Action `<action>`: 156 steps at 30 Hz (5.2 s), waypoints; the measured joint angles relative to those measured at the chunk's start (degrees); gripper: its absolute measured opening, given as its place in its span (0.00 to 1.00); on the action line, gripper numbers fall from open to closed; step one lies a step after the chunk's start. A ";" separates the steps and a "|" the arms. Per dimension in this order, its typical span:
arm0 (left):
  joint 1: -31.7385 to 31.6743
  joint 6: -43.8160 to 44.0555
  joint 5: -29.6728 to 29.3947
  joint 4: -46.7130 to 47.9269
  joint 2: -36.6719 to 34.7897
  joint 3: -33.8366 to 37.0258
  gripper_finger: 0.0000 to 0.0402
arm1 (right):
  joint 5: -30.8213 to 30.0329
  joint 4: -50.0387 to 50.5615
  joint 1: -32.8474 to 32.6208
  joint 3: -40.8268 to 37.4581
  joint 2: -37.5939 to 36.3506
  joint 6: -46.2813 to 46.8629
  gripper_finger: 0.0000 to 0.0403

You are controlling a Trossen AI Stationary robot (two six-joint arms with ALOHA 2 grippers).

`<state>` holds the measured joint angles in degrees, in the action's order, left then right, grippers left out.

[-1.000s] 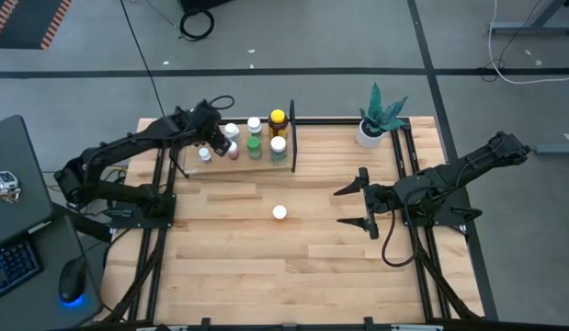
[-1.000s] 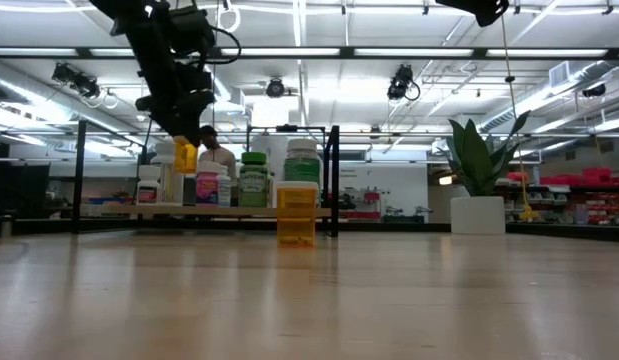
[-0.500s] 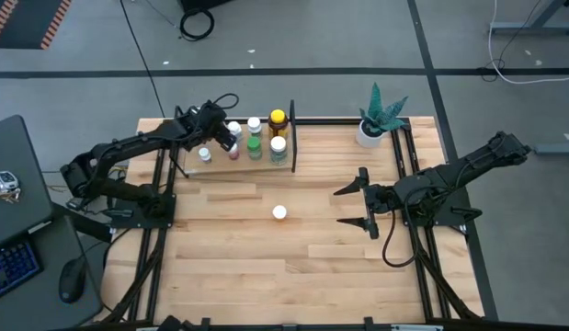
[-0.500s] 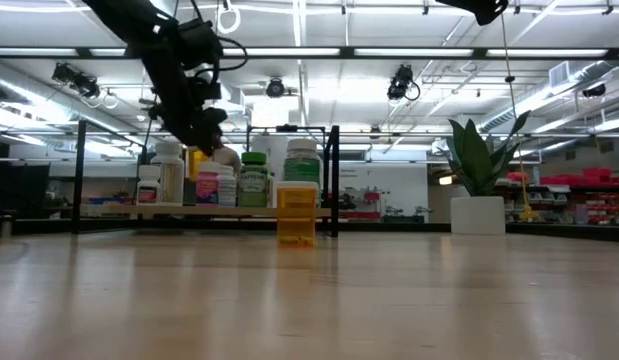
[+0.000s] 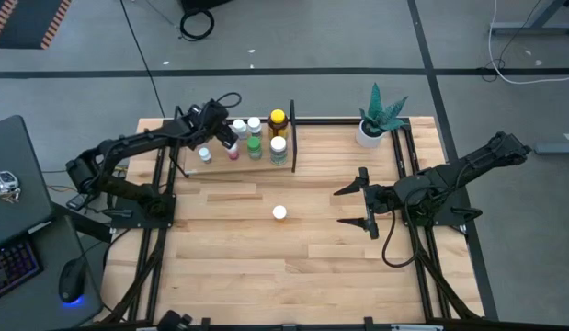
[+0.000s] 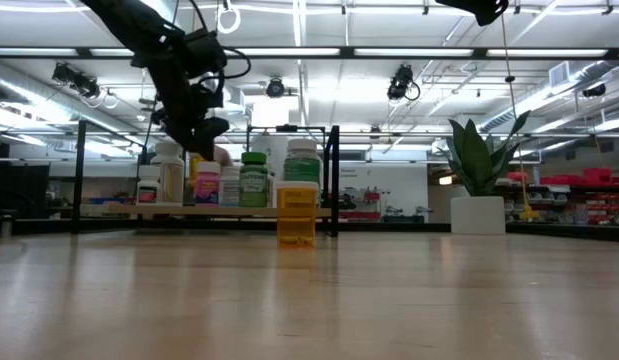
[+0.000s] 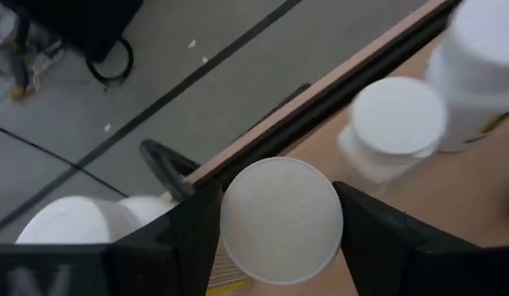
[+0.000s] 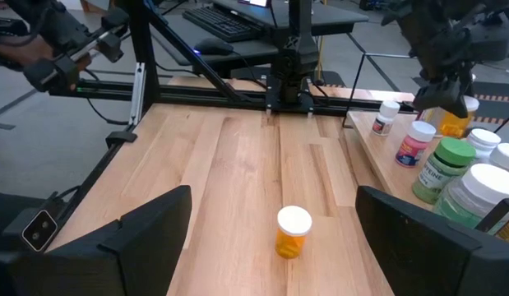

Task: Pick and place medicine bottles onto shelf by color
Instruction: Put the top orange pill bottle on the shelf, then adjust the pink pill bottle on the shelf, then put the orange pill bottle on the shelf

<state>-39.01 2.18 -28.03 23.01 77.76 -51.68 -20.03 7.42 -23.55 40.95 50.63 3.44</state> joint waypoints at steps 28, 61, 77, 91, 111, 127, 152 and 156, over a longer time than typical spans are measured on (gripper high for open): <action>-0.56 12.01 4.08 5.98 0.20 -0.02 0.55 | 0.17 -1.58 0.00 0.00 0.00 -0.03 0.87; 2.02 23.17 -3.80 5.90 3.73 0.70 0.55 | 1.68 -1.88 -1.99 0.00 0.02 -0.99 0.87; 2.30 22.81 -3.26 6.62 3.72 0.70 0.63 | 1.68 -1.94 -1.99 0.00 0.01 -1.03 0.87; 2.71 19.62 -3.21 6.36 3.61 0.27 0.69 | 1.68 -2.21 -1.99 0.00 0.00 -1.03 0.87; 10.10 13.72 -7.80 19.83 3.58 -7.10 0.55 | 1.68 -2.25 -3.49 0.00 0.00 -0.02 0.87; 12.29 10.70 -1.89 24.80 3.58 -7.80 0.52 | 0.61 -2.67 -3.76 0.00 0.00 -0.20 0.87; 13.62 11.77 1.72 23.22 2.35 -8.59 0.49 | 0.61 -2.64 -3.77 -0.02 0.00 -0.20 0.87; 16.47 11.76 4.43 23.42 0.82 -11.96 0.47 | 0.61 -2.61 -3.78 -0.02 0.00 -0.29 0.87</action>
<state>-22.55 13.94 -23.59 46.43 78.58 -63.64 -19.42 4.81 -27.33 40.93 50.63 3.15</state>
